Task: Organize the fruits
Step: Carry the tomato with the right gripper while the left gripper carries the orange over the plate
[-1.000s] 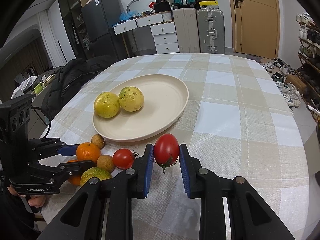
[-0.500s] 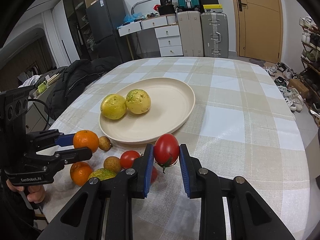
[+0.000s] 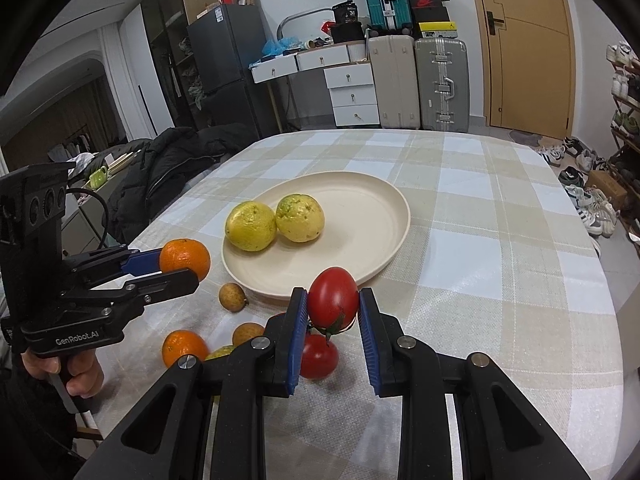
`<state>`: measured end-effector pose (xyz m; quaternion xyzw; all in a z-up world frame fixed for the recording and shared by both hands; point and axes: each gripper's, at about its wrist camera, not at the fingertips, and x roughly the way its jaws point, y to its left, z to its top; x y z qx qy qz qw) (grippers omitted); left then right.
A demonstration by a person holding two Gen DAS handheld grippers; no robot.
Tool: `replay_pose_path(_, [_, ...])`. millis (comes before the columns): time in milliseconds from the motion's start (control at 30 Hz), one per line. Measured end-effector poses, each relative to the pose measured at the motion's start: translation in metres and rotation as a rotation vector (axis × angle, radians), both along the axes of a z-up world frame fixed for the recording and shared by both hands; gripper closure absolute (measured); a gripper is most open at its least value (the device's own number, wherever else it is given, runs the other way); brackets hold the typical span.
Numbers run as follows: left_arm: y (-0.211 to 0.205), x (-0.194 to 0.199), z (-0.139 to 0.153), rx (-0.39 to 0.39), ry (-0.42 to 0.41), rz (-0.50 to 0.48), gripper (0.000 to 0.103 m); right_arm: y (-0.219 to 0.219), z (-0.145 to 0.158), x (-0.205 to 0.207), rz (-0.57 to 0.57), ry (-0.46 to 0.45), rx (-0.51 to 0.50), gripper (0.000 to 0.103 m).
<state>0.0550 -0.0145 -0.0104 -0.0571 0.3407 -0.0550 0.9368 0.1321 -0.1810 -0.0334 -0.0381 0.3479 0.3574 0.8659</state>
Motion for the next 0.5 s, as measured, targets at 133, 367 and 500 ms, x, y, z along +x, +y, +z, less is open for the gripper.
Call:
replay_pose_path(133, [0.002, 0.001, 0.003, 0.018, -0.013, 0.015, 0.066, 0.002, 0.0, -0.002, 0.008, -0.004, 0.005, 0.077])
replay_pose_path(367, [0.007, 0.011, 0.001, 0.023, -0.015, 0.034, 0.066, 0.009, 0.004, -0.003, 0.023, -0.017, 0.01, 0.077])
replay_pose_path(500, [0.011, 0.021, -0.003, 0.02, -0.007, 0.047, 0.066, 0.012, 0.008, 0.0, 0.031, -0.023, 0.018, 0.077])
